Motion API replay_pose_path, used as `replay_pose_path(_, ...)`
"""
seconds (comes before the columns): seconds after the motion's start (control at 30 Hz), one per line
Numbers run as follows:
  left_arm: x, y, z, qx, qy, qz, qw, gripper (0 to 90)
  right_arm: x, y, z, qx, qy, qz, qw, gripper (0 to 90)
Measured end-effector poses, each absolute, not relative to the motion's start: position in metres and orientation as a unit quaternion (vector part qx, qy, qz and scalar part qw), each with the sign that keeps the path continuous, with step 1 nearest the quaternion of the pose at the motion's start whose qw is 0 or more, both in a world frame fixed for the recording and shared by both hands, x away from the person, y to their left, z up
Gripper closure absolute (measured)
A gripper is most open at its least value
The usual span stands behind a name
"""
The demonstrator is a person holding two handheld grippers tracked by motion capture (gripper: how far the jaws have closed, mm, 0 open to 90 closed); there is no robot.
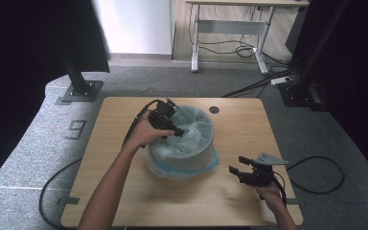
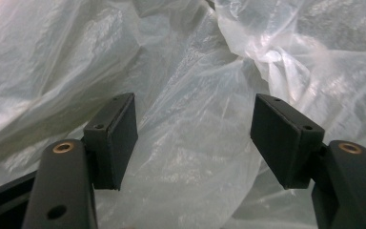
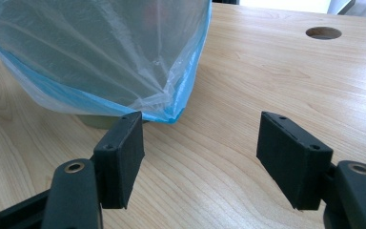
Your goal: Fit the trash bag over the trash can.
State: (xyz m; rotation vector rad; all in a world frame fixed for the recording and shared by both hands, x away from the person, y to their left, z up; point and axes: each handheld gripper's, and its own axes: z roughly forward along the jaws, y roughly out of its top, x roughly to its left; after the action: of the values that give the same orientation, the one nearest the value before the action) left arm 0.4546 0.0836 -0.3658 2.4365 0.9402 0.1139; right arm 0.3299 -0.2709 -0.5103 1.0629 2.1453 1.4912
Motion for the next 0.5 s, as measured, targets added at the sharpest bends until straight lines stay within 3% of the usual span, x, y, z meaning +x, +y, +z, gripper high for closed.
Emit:
replay_pose_path(0.23, 0.461, 0.071, -0.370, 0.908, 0.354, 0.036, 0.222, 33.0, 0.329, -0.270, -0.510, 0.370, 0.752, 0.521, 0.161, 32.6)
replay_pose_path(0.5, 0.447, 0.081, -0.357, 0.898, 0.337, 0.035, 0.282, 32.6, 0.329, -0.273, -0.508, 0.372, 0.748, 0.525, 0.164, 32.6)
